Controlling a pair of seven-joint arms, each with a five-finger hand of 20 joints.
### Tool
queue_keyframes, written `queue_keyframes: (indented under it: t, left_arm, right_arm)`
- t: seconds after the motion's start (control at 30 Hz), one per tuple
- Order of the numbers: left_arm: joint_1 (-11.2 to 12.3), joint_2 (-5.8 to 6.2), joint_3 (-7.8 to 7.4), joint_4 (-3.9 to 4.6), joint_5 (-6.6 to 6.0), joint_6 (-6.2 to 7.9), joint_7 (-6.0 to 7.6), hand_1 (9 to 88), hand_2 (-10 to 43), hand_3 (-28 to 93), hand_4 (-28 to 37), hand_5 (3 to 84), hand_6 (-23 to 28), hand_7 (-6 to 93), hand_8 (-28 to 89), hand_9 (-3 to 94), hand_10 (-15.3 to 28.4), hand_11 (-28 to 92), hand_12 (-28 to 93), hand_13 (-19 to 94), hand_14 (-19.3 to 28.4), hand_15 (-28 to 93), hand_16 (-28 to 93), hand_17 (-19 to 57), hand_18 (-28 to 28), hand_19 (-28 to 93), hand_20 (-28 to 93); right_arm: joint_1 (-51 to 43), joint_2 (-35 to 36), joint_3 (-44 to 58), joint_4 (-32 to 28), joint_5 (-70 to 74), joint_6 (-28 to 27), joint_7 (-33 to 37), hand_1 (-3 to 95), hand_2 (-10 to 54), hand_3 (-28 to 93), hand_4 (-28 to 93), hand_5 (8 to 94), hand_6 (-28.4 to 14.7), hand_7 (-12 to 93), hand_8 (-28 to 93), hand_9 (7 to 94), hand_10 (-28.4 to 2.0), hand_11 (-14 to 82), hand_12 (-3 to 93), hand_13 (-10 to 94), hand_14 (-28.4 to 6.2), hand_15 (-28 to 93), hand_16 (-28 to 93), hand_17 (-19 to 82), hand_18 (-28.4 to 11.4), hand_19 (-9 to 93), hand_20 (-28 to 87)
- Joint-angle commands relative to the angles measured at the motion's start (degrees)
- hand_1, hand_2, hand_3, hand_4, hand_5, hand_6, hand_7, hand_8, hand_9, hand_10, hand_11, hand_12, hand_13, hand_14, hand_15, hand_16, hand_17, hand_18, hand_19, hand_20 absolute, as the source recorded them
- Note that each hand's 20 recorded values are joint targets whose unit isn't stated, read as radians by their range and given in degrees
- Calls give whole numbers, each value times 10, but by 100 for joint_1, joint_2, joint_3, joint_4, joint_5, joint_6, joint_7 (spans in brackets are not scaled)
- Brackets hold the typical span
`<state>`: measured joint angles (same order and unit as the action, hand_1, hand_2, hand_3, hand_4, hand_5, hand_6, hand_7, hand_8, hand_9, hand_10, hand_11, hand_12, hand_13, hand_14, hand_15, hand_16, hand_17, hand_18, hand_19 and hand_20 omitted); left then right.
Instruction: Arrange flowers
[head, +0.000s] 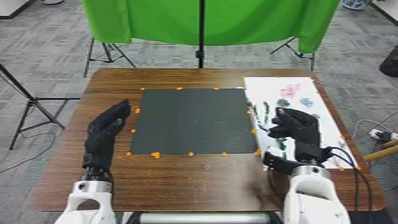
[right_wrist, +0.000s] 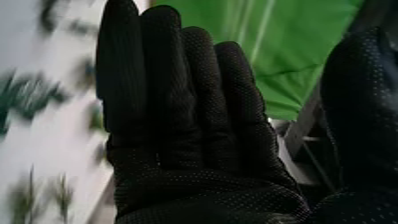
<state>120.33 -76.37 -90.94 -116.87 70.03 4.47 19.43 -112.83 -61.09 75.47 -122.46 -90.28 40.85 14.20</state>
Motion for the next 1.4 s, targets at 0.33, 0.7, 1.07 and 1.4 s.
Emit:
queue_keyframes:
  t: [0.33, 0.7, 1.07, 1.4]
  left_arm:
    - [203, -6, -72, -92, 65, -24, -175, 324, -95, 641, -176, 469, 22, 131, -58, 417, 114, 125, 129, 310, 141, 116, 45, 24, 118, 16, 190]
    - [219, -20, -91, -100, 78, -64, -238, 327, -95, 641, -176, 470, 21, 135, -59, 419, 113, 127, 130, 311, 142, 122, 43, 24, 120, 18, 191]
    - [237, -5, -124, -120, 78, -76, -254, 329, -95, 639, -177, 471, 21, 136, -60, 420, 113, 127, 131, 311, 143, 127, 44, 23, 120, 19, 193]
    - [196, 0, -130, -103, 73, -88, -259, 328, -95, 639, -177, 471, 22, 135, -59, 419, 112, 125, 130, 309, 146, 132, 45, 22, 121, 21, 194]
  right_arm:
    - [160, 1759, 71, 242, -5337, -2393, 2545, 360, -95, 549, -283, 667, -52, 214, -43, 695, -169, 290, 275, 753, -107, 518, 251, 520, -151, 827, 426]
    - [93, 1753, -2, 305, -5216, -2509, 2559, 360, -95, 578, -283, 675, -49, 234, -44, 709, -159, 325, 282, 779, -93, 540, 254, 568, -123, 846, 397]
    - [314, 2030, -215, 337, -4837, -3570, 2691, 374, -95, 593, -282, 724, -49, 227, -47, 767, -158, 319, 267, 841, -71, 507, 262, 635, -76, 849, 347]
    - [468, 2148, -664, 410, -4700, -3677, 2559, 380, -95, 593, -272, 764, -49, 212, -43, 815, -156, 297, 254, 896, -57, 460, 278, 681, -51, 845, 326]
